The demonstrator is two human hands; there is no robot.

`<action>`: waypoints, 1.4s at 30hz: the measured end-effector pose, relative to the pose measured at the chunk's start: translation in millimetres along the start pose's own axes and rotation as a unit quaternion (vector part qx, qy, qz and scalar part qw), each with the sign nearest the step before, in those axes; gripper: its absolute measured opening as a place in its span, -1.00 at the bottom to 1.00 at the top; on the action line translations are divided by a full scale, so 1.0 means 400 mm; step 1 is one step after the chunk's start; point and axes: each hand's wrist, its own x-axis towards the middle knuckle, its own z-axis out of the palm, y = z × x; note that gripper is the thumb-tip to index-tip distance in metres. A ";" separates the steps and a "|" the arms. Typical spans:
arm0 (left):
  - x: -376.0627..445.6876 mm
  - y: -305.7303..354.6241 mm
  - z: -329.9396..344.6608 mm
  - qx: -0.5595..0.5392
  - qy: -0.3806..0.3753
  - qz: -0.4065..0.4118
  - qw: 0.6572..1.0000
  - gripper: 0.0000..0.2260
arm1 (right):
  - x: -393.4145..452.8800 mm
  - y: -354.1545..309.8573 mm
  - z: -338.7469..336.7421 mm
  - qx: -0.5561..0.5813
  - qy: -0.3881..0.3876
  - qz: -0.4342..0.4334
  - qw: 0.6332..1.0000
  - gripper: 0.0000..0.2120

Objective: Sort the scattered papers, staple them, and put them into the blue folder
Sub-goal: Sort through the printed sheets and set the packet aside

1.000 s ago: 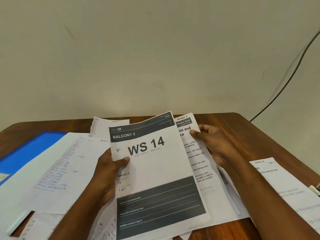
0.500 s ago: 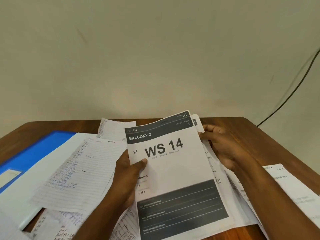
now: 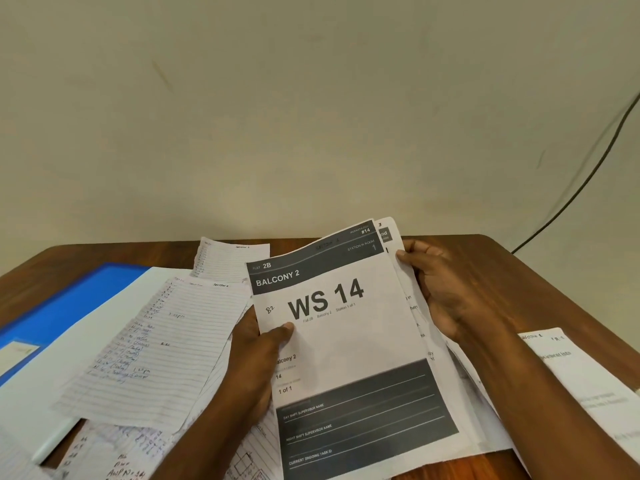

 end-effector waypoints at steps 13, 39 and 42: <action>-0.015 0.004 0.012 0.011 -0.009 0.032 0.999 -0.72 | -0.024 -0.019 0.026 -0.039 -0.010 -0.042 0.998 -0.79; -0.059 0.181 -0.002 -0.056 -0.077 -0.061 0.994 -0.75 | -0.076 -0.062 -0.064 0.002 0.097 0.027 0.995 -0.78; -0.095 0.185 0.008 -0.009 -0.143 -0.058 0.988 -0.74 | -0.097 -0.053 -0.093 0.022 0.073 0.033 0.997 -0.75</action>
